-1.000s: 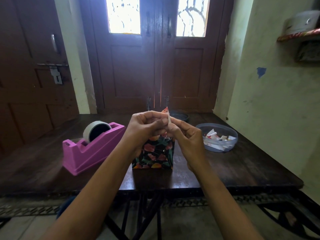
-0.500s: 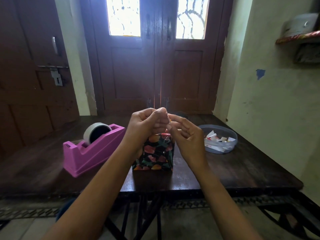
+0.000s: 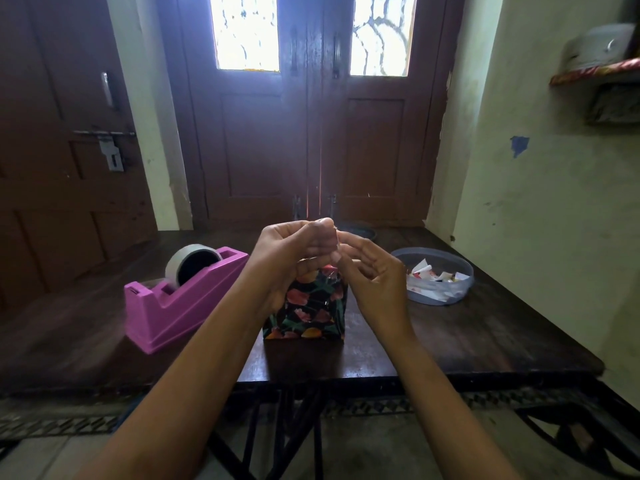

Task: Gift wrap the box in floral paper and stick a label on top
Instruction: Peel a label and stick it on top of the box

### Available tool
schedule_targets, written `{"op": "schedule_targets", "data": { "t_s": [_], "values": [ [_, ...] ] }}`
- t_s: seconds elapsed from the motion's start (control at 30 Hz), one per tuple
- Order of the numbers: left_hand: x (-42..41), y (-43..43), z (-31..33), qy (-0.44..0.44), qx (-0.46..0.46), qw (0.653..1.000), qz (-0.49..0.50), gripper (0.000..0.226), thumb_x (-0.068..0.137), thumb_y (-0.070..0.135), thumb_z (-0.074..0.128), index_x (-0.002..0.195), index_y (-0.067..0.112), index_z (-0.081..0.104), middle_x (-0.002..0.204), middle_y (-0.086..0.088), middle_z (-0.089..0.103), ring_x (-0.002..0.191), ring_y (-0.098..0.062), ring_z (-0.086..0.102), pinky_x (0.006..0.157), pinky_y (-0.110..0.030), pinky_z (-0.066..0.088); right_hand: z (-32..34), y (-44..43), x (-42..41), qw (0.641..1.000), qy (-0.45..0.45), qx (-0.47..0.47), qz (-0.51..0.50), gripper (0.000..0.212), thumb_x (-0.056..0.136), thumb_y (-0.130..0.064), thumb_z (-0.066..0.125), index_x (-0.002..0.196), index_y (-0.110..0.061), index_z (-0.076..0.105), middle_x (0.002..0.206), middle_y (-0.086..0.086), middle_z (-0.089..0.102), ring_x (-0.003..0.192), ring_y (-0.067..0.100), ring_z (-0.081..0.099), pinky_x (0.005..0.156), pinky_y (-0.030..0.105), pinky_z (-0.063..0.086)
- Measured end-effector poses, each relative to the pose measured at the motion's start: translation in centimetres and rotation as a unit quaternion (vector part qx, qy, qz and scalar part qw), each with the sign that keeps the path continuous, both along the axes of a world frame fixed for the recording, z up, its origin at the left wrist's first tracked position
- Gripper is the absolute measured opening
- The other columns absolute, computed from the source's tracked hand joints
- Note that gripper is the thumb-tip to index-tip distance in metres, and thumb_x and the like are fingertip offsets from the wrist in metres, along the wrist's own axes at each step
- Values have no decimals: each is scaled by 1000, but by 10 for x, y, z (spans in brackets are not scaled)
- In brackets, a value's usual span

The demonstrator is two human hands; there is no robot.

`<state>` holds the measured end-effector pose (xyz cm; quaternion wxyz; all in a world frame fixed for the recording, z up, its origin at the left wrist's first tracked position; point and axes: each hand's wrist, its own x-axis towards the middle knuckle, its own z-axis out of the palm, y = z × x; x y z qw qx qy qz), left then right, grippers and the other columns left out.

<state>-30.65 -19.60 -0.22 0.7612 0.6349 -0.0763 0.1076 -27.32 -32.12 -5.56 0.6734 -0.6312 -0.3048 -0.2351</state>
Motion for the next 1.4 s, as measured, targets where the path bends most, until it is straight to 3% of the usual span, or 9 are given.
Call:
{"op": "schedule_targets", "data": {
  "t_s": [0.1, 0.23, 0.47, 0.67, 0.87, 1.03, 1.17, 1.4],
  "values": [
    [0, 0, 1, 4, 19, 1000, 9, 16, 83, 19, 67, 82, 4, 69, 76, -10, 71, 70, -17, 70, 70, -25, 59, -1, -1, 0, 1000, -2, -7, -13, 29, 85, -12, 66, 111, -23, 65, 94, -5, 72, 85, 5, 69, 72, 16, 52],
    [0, 0, 2, 13, 27, 999, 20, 12, 84, 14, 66, 77, 5, 68, 71, -8, 71, 67, -16, 69, 68, -24, 59, -4, -1, 1, 999, -12, -13, -29, 30, 85, -12, 66, 114, -20, 66, 96, -3, 72, 86, 9, 70, 73, 24, 56],
    [1, -2, 1, 2, 28, 1000, 9, 15, 87, 13, 60, 76, 5, 67, 69, -7, 69, 64, -14, 67, 65, -21, 57, -1, -2, -2, 999, -25, -16, -21, 30, 87, -12, 64, 109, -31, 63, 97, -14, 69, 89, 3, 68, 75, 18, 53],
    [-1, -5, -2, -13, 46, 999, 18, 18, 89, 14, 58, 74, 6, 66, 65, -4, 67, 59, -10, 65, 57, -18, 54, -4, -2, 0, 999, -22, -21, -22, 29, 88, -13, 62, 116, -20, 63, 105, -4, 70, 95, 3, 67, 78, 18, 52],
    [-1, -8, -7, -59, 94, 993, 29, 18, 90, 8, 55, 74, 3, 63, 64, -4, 61, 51, -5, 55, 46, -14, 41, 5, -5, 0, 999, 3, -22, -44, 30, 89, -37, 51, 96, -17, 72, 91, -1, 72, 88, 14, 67, 77, 34, 56],
    [-1, -10, -9, -141, 191, 970, 62, 18, 88, 13, 59, 74, 2, 60, 68, -6, 57, 60, -13, 52, 51, -18, 44, 23, -13, -1, 999, 38, -27, 20, 10, 88, -12, 61, 89, -12, 71, 79, 0, 72, 75, 11, 70, 70, 23, 56],
    [1, -9, -10, -167, 233, 954, 83, 18, 89, 10, 58, 78, -4, 61, 67, -3, 57, 61, -15, 53, 52, -20, 44, 28, -18, 0, 997, 56, -33, 36, 9, 85, -10, 63, 87, -12, 71, 74, -2, 72, 71, 9, 69, 65, 19, 54],
    [1, -11, -8, -140, 215, 964, 75, 17, 90, 5, 52, 75, 5, 60, 69, -7, 59, 60, -13, 54, 54, -21, 46, 29, -21, 0, 994, 108, -9, 31, 10, 87, -10, 61, 80, -11, 68, 65, -4, 69, 62, 7, 67, 58, 18, 54]
  ]
}}
